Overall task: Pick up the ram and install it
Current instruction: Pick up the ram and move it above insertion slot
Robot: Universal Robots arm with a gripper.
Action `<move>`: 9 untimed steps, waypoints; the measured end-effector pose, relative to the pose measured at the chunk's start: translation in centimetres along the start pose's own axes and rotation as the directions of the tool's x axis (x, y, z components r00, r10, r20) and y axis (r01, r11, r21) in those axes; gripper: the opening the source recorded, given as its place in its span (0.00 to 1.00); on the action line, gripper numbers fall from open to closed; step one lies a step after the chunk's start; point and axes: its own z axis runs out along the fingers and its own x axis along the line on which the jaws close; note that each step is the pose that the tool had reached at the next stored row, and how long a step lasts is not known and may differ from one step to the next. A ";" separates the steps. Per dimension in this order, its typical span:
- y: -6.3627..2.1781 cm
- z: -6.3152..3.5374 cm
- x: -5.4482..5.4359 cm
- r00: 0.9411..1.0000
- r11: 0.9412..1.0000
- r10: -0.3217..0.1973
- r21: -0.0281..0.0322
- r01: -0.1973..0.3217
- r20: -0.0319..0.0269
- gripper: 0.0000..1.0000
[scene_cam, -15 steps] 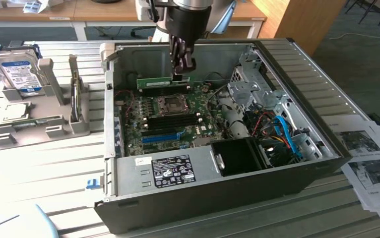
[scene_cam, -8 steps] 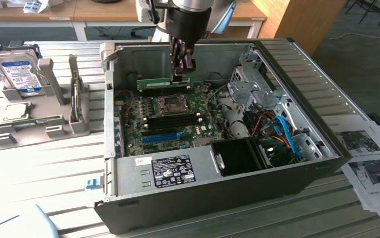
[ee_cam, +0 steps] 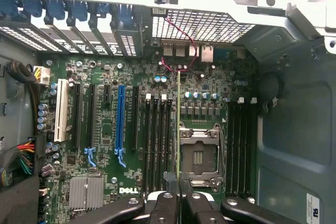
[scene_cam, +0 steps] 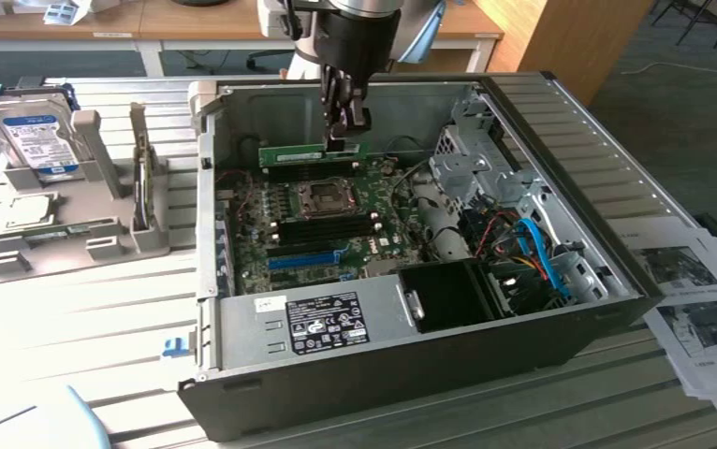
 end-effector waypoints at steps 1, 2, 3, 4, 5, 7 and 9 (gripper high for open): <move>-0.13 -0.01 0.0 1.000 1.000 0.000 0.000 0.000 0.000 0.11; -0.32 -0.02 0.0 1.000 1.000 0.000 -0.001 0.000 0.000 0.11; -0.52 -0.04 0.0 1.000 1.000 0.000 -0.001 0.000 0.000 0.11; -0.74 -0.04 0.0 1.000 1.000 0.000 -0.001 0.000 0.000 0.11; -0.97 -0.06 0.0 1.000 1.000 0.000 -0.002 0.000 0.000 0.11; -1.43 -0.08 0.0 1.000 1.000 0.000 -0.002 0.000 0.000 0.11; -1.83 -0.10 0.0 1.000 1.000 0.000 -0.002 0.000 0.000 0.11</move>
